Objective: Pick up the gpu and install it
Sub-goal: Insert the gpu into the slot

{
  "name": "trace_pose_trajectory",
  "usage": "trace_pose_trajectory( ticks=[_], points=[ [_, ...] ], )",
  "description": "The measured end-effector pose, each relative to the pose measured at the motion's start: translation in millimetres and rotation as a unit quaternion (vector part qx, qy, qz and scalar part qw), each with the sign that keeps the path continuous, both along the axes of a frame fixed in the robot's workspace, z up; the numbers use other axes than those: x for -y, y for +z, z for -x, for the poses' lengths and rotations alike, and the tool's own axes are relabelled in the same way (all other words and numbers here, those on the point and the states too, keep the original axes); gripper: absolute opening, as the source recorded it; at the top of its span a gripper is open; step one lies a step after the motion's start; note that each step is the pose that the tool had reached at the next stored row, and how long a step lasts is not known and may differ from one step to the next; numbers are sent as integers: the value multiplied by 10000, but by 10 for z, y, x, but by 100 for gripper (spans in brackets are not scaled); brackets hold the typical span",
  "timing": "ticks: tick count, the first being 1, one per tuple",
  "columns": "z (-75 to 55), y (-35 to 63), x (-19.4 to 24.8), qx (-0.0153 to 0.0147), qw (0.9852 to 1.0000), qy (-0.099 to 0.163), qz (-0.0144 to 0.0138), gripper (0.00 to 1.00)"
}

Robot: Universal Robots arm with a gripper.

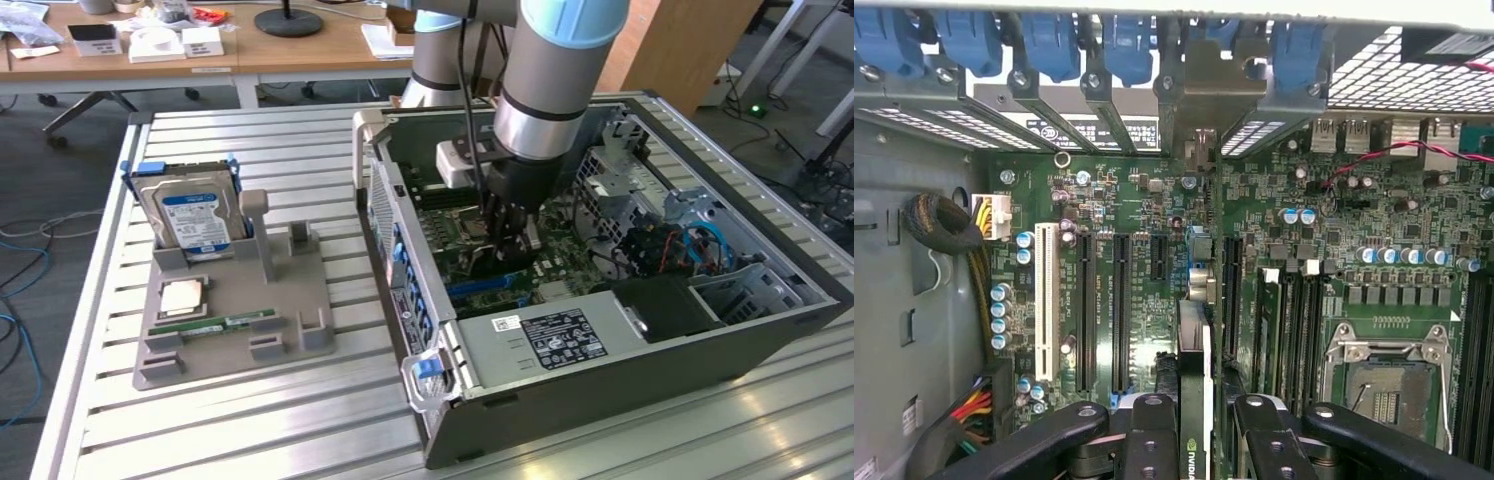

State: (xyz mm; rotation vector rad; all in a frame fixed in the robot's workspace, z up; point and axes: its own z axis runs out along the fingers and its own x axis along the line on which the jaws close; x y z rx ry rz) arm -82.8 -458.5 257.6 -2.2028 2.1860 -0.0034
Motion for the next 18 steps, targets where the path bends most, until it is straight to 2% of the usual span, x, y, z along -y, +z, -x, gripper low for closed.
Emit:
trace_pose_trajectory(
  ticks=[18],
  points=[
    [2,-66,0,0,10000,0,7,27]
  ],
)
